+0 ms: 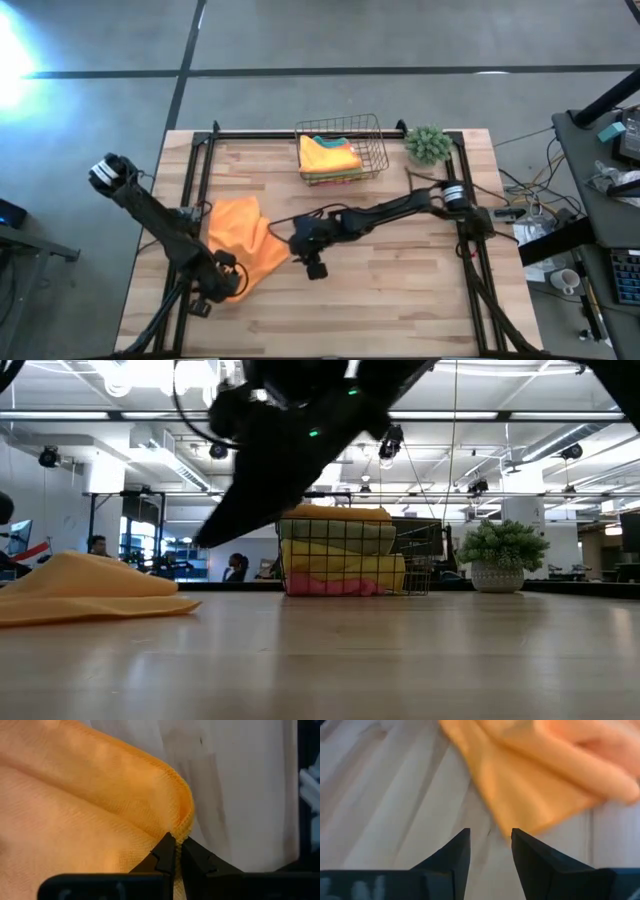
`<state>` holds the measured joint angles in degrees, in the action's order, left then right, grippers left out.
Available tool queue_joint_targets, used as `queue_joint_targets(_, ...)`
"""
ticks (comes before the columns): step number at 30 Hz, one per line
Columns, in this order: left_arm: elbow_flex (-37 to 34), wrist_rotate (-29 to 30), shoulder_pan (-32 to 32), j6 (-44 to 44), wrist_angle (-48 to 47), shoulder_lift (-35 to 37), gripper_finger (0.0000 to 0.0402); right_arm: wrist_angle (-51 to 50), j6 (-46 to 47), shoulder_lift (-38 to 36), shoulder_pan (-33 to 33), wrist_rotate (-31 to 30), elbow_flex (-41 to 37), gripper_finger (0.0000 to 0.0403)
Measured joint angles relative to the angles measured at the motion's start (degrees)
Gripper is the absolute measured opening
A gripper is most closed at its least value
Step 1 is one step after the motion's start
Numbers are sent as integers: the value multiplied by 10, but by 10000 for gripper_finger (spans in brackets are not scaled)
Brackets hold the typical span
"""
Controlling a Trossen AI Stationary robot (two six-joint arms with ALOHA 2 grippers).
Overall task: Fold microfiber towels
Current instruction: Fold the orange microfiber cloth
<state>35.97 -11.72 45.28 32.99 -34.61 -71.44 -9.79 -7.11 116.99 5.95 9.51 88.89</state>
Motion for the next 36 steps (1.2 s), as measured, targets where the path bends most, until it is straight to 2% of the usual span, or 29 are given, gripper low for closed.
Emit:
queue_joint_targets(5, 0, 1, 8, 68, 36, -21, 2, -43, -61, 79, 3, 0, 113, 125)
queue_joint_targets(11, 5, -4, 9, 102, 42, -43, 1, -212, -109, 163, 2, 13, 241, 115)
queue_joint_targets(17, 17, -16, 9, 105, 42, -58, 1, -226, -125, 199, 2, 3, 327, 112)
queue_joint_targets(21, 20, -16, 9, 116, 42, -65, 1, -233, -158, 200, -2, -20, 337, 118)
queue_joint_targets(28, 19, -16, 9, 117, 42, -65, 1, -236, -175, 200, -9, -9, 307, 120)
queue_joint_targets(36, 17, -16, 9, 112, 41, -65, 1, -218, -153, 199, -21, 6, 283, 122)
